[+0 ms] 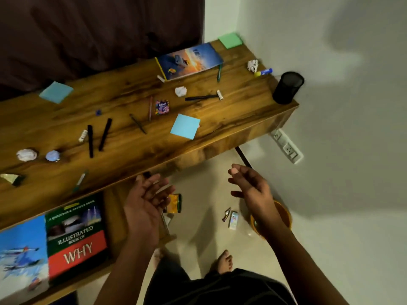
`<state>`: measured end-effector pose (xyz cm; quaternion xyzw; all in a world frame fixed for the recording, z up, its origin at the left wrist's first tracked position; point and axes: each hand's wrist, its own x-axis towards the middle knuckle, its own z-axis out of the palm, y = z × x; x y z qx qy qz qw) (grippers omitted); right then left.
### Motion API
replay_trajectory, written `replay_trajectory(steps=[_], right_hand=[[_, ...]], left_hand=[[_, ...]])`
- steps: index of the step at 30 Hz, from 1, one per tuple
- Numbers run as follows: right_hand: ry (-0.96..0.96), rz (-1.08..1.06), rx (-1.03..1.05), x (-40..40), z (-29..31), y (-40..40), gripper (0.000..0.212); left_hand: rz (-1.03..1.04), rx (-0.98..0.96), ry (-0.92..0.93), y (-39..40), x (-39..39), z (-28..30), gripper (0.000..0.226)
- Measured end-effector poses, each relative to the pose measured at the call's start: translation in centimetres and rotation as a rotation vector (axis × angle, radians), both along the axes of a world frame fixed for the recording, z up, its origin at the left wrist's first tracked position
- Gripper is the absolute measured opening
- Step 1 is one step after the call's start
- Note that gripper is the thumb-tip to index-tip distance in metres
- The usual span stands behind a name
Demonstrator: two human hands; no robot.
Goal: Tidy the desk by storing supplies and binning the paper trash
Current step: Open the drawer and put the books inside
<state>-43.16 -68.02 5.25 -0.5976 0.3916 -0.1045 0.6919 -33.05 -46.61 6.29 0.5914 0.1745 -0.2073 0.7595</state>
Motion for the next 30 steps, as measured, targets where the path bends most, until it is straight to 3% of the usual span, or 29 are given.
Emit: replay_trajectory(steps=[9, 14, 16, 26, 30], right_hand=[[-0.058, 0.096, 0.031, 6.4, 1.4, -5.4, 0.034], [-0.080, 0.079, 0.055, 11.5, 1.9, -8.9, 0.046], [-0.088, 0.063, 0.057, 13.6, 2.2, -10.7, 0.040], [0.003, 0.042, 0.238, 23.6, 2.2, -15.5, 0.050], [0.010, 0.014, 0.308, 27.3, 1.8, -17.4, 0.052]], left_hand=[[0.141, -0.137, -0.196, -2.9, 3.8, 4.7, 0.070], [0.154, -0.094, -0.241, -6.3, 10.3, 5.0, 0.063], [0.127, -0.052, -0.242, -8.0, 13.7, 4.6, 0.055], [-0.112, 0.220, -0.274, -16.6, 31.4, 2.3, 0.028], [-0.290, 0.309, -0.405, -19.9, 35.5, 1.5, 0.019]])
